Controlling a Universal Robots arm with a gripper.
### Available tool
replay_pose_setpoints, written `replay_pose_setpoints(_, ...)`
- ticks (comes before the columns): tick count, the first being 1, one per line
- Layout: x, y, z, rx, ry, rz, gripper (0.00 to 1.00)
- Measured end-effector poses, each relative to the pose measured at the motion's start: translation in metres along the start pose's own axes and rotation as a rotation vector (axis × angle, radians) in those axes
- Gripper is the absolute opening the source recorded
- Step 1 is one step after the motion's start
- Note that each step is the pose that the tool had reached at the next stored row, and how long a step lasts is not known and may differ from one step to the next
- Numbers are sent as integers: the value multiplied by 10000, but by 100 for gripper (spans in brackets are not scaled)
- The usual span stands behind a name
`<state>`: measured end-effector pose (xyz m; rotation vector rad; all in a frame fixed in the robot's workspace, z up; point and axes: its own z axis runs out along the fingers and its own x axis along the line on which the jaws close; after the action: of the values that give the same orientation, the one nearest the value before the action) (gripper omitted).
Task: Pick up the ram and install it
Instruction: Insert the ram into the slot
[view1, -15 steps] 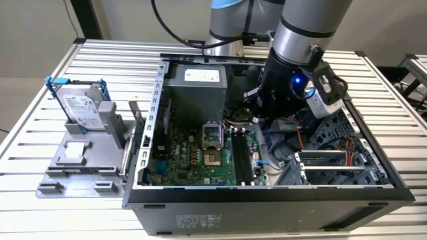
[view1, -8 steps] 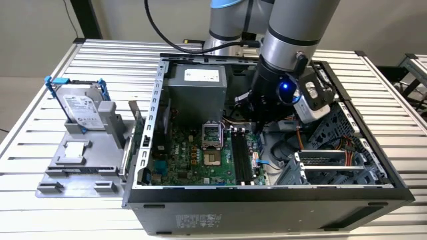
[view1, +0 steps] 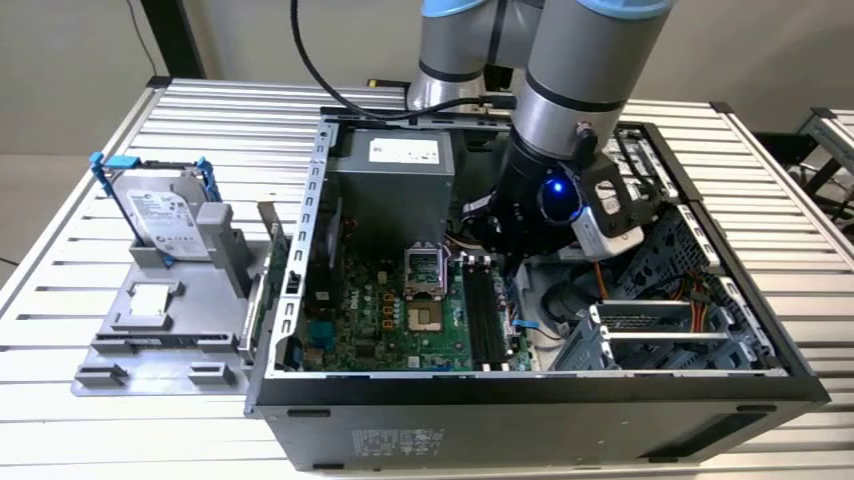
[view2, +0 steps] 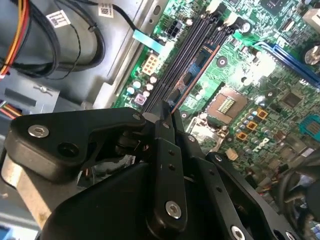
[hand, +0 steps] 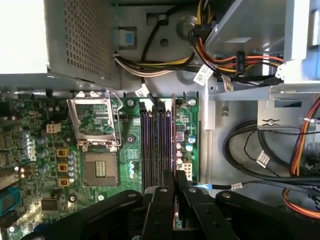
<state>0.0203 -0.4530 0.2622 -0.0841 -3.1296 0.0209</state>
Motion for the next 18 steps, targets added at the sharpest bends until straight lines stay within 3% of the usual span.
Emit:
replay_pose_setpoints(9, -5, -62, 115, -5, 7, 509, 0)
replay_pose_setpoints(14, -9, -112, 207, -5, 18, 516, 0)
replay_pose_setpoints(18, -12, -126, 276, -2, 62, 512, 0)
